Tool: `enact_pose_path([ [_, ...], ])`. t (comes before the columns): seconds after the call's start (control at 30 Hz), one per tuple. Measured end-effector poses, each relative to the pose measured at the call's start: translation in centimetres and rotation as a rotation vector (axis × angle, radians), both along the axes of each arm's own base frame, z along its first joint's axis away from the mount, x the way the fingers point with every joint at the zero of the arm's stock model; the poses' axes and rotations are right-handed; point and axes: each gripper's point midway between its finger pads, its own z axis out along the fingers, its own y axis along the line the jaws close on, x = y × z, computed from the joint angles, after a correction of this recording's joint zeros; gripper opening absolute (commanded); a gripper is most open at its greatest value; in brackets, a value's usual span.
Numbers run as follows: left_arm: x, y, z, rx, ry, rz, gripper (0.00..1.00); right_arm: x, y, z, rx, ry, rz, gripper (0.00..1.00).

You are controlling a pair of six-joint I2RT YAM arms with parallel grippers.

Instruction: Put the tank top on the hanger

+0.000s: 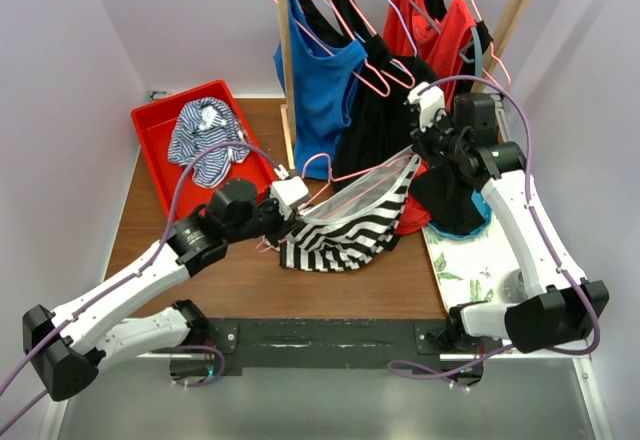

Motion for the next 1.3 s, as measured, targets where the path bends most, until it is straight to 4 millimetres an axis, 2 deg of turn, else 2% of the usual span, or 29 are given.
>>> enact_pose_path([
  [0.27,0.1,-0.8,-1.5,0.067,0.084,-0.032,0.0,-1.4,0.0,0.3,-0.018,0.025,0.107,0.0],
  [0.37,-0.8,-1.6,-2.3,0.083,0.149,-0.096,0.0,-2.6,1.1,1.0,0.009,0.025,0.19,0.08],
  [0.47,-2.0,-2.2,-2.7,0.088,0.203,-0.169,0.0,-4.2,3.0,1.5,0.033,0.025,0.286,0.31],
  [0.5,-2.3,-2.4,-2.7,0.086,0.216,-0.189,0.0,-4.9,3.7,1.6,0.037,0.024,0.32,0.54],
  [0.6,-2.9,-2.6,-2.3,0.077,0.232,-0.221,0.0,-6.5,4.9,2.0,0.038,0.037,0.39,0.81],
  [0.7,-3.1,-2.7,-1.8,0.067,0.225,-0.23,0.0,-7.4,4.5,2.9,0.015,0.028,0.403,0.89],
  [0.83,-3.1,-2.6,-1.2,0.065,0.203,-0.238,0.0,-9.2,3.7,5.1,-0.033,-0.023,0.435,0.92],
  [0.93,-2.9,-2.7,-0.7,0.062,0.188,-0.244,0.0,-11.4,3.0,5.1,-0.089,-0.022,0.502,0.92],
  [1.03,-3.0,-2.8,0.0,0.057,0.172,-0.261,0.0,-13.3,2.7,3.3,-0.153,0.007,0.613,0.91],
  [1.2,-3.4,-3.3,2.1,0.026,0.144,-0.317,0.0,-15.1,2.3,-1.2,-0.217,0.106,0.753,0.89],
  [1.3,-4.0,-3.6,3.2,0.004,0.137,-0.361,0.0,-15.4,2.3,-1.6,-0.226,0.115,0.792,0.82],
])
